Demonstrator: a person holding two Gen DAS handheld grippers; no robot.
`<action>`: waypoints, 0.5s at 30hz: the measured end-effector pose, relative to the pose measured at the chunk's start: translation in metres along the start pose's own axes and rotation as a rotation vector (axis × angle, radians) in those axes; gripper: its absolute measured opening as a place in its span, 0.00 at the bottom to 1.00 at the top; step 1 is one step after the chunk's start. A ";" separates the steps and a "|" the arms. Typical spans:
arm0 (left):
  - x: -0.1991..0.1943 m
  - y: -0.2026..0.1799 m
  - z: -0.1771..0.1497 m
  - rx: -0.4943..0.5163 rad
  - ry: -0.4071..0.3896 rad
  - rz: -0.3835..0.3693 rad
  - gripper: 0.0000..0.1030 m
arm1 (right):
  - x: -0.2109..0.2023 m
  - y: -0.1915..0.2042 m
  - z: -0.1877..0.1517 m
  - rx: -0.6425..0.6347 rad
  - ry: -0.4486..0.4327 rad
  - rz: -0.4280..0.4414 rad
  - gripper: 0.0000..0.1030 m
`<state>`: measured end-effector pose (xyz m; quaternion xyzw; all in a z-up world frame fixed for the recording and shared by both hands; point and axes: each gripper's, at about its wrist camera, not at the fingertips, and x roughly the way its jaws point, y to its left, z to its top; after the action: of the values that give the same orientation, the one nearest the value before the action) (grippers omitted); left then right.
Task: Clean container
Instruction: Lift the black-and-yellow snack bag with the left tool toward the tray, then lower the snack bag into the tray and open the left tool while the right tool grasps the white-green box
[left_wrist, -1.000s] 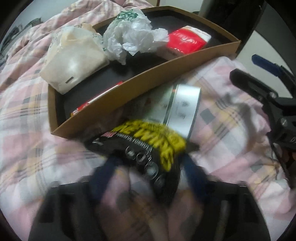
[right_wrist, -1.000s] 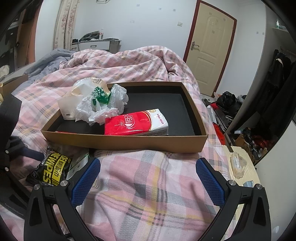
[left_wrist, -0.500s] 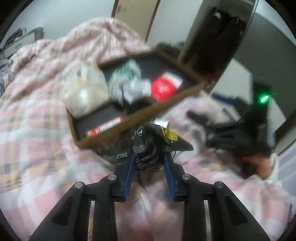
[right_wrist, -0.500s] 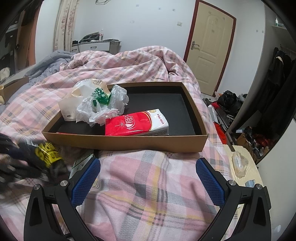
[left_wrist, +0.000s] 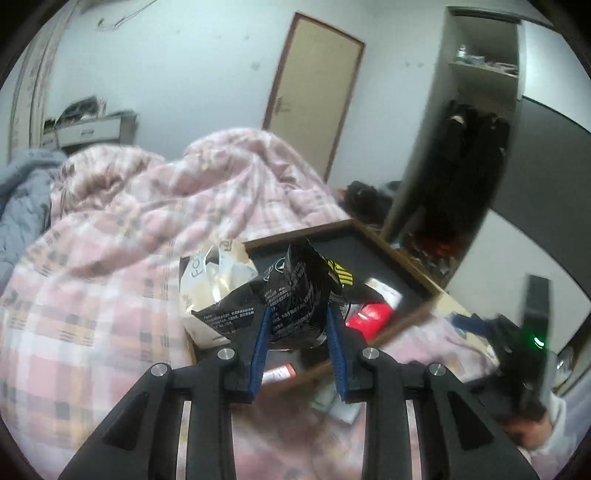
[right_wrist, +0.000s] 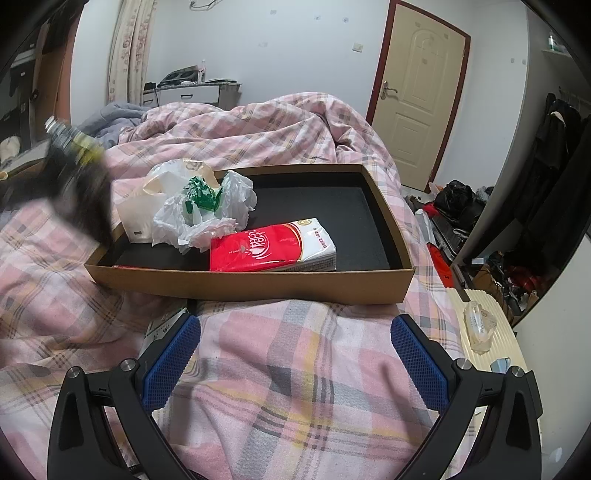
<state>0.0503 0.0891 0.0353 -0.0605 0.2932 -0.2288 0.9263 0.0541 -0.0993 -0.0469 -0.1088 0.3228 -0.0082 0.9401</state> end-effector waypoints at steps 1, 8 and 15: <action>0.010 0.003 0.001 -0.010 0.008 -0.003 0.25 | 0.000 0.000 0.000 0.000 0.000 0.000 0.99; 0.052 -0.002 -0.025 0.088 0.091 0.073 0.25 | -0.001 0.002 0.001 -0.011 -0.003 0.031 0.99; 0.050 0.008 -0.029 0.029 0.098 0.061 0.89 | -0.002 0.020 0.008 -0.111 0.011 0.128 0.99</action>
<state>0.0723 0.0738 -0.0161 -0.0268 0.3367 -0.2073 0.9181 0.0558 -0.0783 -0.0437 -0.1400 0.3343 0.0694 0.9294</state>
